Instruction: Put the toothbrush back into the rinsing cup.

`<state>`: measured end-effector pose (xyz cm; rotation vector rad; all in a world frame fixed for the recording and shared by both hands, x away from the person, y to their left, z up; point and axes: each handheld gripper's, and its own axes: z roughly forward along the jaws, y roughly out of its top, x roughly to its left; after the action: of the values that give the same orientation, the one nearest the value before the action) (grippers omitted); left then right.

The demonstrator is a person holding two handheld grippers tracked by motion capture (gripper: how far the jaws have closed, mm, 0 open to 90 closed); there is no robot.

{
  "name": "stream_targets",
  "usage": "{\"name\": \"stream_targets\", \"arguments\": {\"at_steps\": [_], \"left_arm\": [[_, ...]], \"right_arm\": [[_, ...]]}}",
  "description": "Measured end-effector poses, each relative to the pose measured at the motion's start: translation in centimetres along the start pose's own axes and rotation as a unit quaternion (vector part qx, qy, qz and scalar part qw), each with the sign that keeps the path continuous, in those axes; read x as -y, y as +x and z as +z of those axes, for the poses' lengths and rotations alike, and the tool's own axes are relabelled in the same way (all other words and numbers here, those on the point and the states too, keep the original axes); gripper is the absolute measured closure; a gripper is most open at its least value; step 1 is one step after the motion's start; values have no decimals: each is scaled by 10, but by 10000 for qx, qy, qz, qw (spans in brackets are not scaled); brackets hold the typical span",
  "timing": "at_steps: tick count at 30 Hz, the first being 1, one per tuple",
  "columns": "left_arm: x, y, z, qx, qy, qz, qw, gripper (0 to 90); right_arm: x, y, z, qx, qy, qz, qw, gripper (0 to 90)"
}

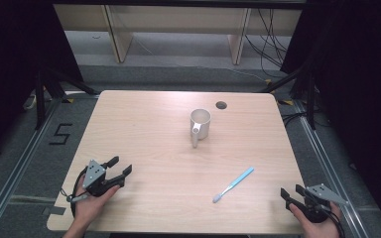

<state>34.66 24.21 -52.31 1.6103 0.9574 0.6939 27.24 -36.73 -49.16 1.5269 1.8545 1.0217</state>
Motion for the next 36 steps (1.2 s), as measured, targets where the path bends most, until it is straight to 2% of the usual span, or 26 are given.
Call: {"name": "stream_targets", "arguments": {"at_steps": [5,6,9,10,11,12,13,15,16,19,20,21,22,23,24,25,26,27,29,30,31,32,33,34,35,36], "left_arm": [[0,0,1,-49,47,-1,10000,363],[0,0,2,-32,0,-22,10000,363],[0,0,0,33,-10,-2,10000,363],[0,0,0,42,-8,-1,10000,361],[0,0,0,42,-8,-1,10000,359],[0,0,0,33,-23,20,10000,359],[0,0,-1,24,-39,35,10000,357],[1,-1,-1,42,-80,77,9999,353],[1,-1,-1,70,-136,62,9999,352],[1,0,0,105,-149,48,9998,352],[1,0,0,103,-141,44,9998,352],[1,0,0,101,-137,38,9998,352],[1,0,0,97,-104,28,9999,352],[1,0,0,97,-104,28,9999,353],[0,0,-1,67,-35,20,10000,353],[0,0,-1,67,-35,20,10000,354],[0,0,-1,68,-34,21,10000,354],[0,0,-1,68,-25,34,10000,354],[0,-1,0,76,-36,52,10000,355],[0,-1,0,71,-58,60,9999,355],[0,-1,0,71,-54,64,9999,355],[0,-1,0,68,-37,68,9999,355],[1,-1,1,84,-69,54,9999,355],[1,-1,1,84,-69,54,9999,355],[0,0,0,78,-17,57,10000,355],[0,0,0,78,-17,57,10000,355]], "right_arm": [[0,-4,-5,-55,30,-62,10000,406],[-1,-3,-5,-97,109,60,9999,406],[-12,-6,-1,-185,195,-460,9986,405],[-20,0,1,-345,464,-353,9977,405],[-20,0,1,-345,464,-353,9977,405],[-23,-1,3,-380,454,-512,9969,404],[-32,2,7,-465,760,-729,9933,395],[-36,4,9,-444,871,-866,9914,387],[-41,8,9,-391,1190,-919,9879,386],[-57,15,18,-639,1819,-1385,9714,402],[-61,17,20,-772,2025,-1527,9642,403],[-65,22,22,-895,2322,-1684,9538,406],[-73,27,28,-1052,2562,-2164,9362,414],[-73,27,28,-1052,2562,-2164,9362,414],[-82,32,37,-1257,2857,-2701,9108,418],[-82,32,37,-1257,2857,-2701,9108,418],[-87,37,47,-1344,2934,-2856,9024,429],[-87,37,47,-1344,2934,-2856,9024,429],[-92,39,56,-1404,3105,-2970,8920,432],[-93,39,59,-1411,3185,-2991,8884,433],[-94,41,64,-1459,3340,-3028,8806,433],[-96,41,69,-1543,3532,-3158,8670,444],[-97,42,71,-1600,3539,-3224,8633,447],[-97,42,71,-1600,3539,-3224,8633,447],[-98,45,74,-1539,3738,-3131,8594,451],[-98,45,74,-1539,3738,-3131,8594,451]]}}
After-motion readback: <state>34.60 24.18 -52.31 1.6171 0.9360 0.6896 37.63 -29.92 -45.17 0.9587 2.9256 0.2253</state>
